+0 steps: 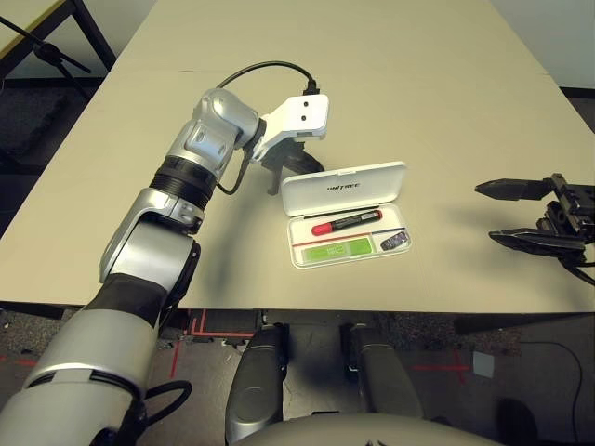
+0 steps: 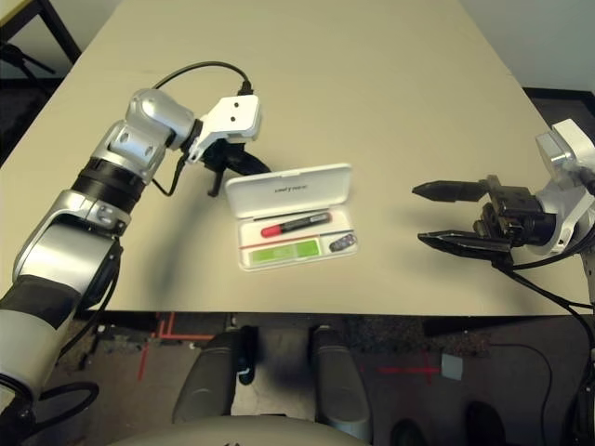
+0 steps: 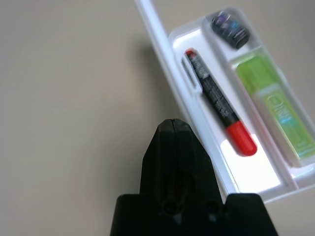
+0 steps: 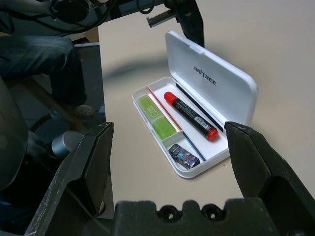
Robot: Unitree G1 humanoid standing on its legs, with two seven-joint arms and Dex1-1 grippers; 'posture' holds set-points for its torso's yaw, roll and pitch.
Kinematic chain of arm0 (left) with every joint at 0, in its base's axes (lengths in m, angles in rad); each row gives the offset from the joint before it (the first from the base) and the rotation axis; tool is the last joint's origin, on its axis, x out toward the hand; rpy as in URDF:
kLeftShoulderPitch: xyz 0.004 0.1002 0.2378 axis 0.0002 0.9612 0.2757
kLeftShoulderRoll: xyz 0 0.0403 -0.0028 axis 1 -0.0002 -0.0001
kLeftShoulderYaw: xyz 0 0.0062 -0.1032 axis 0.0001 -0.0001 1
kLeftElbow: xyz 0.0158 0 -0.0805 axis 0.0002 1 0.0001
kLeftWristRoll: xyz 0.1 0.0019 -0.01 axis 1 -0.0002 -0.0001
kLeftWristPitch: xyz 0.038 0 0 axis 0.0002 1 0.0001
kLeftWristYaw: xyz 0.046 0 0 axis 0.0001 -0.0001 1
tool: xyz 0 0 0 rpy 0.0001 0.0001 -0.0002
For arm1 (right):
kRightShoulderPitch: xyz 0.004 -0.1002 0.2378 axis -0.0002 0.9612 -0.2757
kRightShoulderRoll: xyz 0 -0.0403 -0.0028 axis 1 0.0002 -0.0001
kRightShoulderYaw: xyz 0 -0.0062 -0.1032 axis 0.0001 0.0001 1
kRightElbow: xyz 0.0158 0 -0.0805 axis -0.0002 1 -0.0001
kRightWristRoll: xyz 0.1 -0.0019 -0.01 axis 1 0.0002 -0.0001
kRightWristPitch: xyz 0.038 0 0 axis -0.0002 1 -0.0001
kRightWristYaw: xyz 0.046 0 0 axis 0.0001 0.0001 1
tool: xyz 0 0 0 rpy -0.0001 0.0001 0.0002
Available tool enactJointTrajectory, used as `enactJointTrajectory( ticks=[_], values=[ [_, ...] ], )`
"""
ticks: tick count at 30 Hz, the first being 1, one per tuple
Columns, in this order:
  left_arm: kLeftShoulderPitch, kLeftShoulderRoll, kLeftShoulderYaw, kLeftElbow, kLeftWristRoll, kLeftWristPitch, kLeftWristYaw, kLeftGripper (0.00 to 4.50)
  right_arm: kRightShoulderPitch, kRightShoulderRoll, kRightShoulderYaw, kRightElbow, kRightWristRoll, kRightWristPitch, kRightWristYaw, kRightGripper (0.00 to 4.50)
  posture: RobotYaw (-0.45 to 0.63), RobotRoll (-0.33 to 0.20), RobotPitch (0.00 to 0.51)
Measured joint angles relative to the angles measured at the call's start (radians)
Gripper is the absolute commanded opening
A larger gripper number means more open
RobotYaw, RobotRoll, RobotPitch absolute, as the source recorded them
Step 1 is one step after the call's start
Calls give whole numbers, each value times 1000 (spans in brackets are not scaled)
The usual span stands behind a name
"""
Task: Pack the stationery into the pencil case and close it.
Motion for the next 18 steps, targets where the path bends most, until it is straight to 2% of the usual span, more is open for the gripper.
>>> enactJointTrajectory(
  ticks=[4,9,18],
  values=[
    [85,-7,-25,-174,-20,81,-13,17,-6,3,16,3,-2,-17,0,4500,123,0,187],
    [223,-9,-66,-286,-28,161,3,17,5,28,37,2,-10,-32,1,4500,122,0,189],
    [286,-40,-116,-350,-29,226,62,17,7,63,38,-13,-11,-35,0,4500,123,0,189]
  ],
)
